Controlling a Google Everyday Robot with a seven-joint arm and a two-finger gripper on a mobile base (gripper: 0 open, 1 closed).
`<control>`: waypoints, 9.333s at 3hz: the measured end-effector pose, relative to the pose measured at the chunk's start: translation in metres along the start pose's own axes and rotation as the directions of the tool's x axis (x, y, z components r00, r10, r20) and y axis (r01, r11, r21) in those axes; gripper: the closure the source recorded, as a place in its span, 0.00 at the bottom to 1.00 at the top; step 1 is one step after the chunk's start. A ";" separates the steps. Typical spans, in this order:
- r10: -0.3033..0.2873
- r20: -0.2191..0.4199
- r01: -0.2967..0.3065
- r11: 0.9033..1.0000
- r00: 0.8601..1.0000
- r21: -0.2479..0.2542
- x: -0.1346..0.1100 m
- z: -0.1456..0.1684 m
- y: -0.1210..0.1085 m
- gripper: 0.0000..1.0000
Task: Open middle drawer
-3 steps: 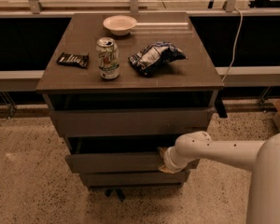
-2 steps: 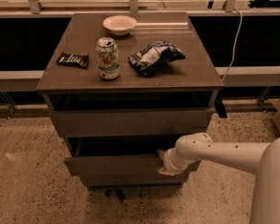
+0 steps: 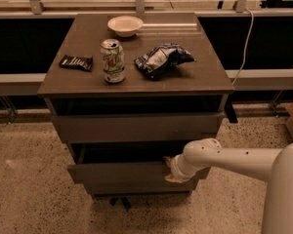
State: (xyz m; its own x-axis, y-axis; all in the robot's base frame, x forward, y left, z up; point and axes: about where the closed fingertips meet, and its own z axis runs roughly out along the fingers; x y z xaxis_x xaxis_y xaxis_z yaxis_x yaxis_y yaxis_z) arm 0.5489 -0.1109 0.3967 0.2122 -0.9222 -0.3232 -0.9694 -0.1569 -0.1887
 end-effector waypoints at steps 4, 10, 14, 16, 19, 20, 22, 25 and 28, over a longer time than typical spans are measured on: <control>-0.012 -0.027 0.012 1.000 1.000 0.024 -0.001 -0.013 -0.008 0.00; 0.071 -0.031 -0.072 0.997 0.997 -0.027 0.024 -0.010 -0.005 1.00; 0.071 -0.031 -0.072 0.997 0.997 -0.027 0.024 -0.011 -0.005 0.60; 0.071 -0.031 -0.072 0.997 0.997 -0.027 0.024 -0.011 -0.005 0.12; 0.038 -0.073 -0.040 0.999 0.997 -0.029 0.012 -0.004 -0.012 0.00; 0.028 -0.080 -0.031 0.999 0.996 -0.038 0.008 0.002 -0.007 0.18; 0.022 -0.063 -0.024 0.999 0.998 -0.032 -0.001 0.002 0.023 0.64; 0.029 -0.043 -0.031 0.998 0.999 -0.056 -0.008 -0.005 0.042 1.00; 0.061 0.013 -0.059 0.993 0.998 -0.100 -0.020 -0.005 0.094 0.98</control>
Offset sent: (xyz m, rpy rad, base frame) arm 0.0000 0.0000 0.0005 0.0000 0.0000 0.0000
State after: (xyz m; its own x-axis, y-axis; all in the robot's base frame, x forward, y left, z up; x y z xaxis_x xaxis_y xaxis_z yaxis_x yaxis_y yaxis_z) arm 0.4533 -0.1089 0.3895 0.1545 -0.9253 -0.3464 -0.9877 -0.1367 -0.0754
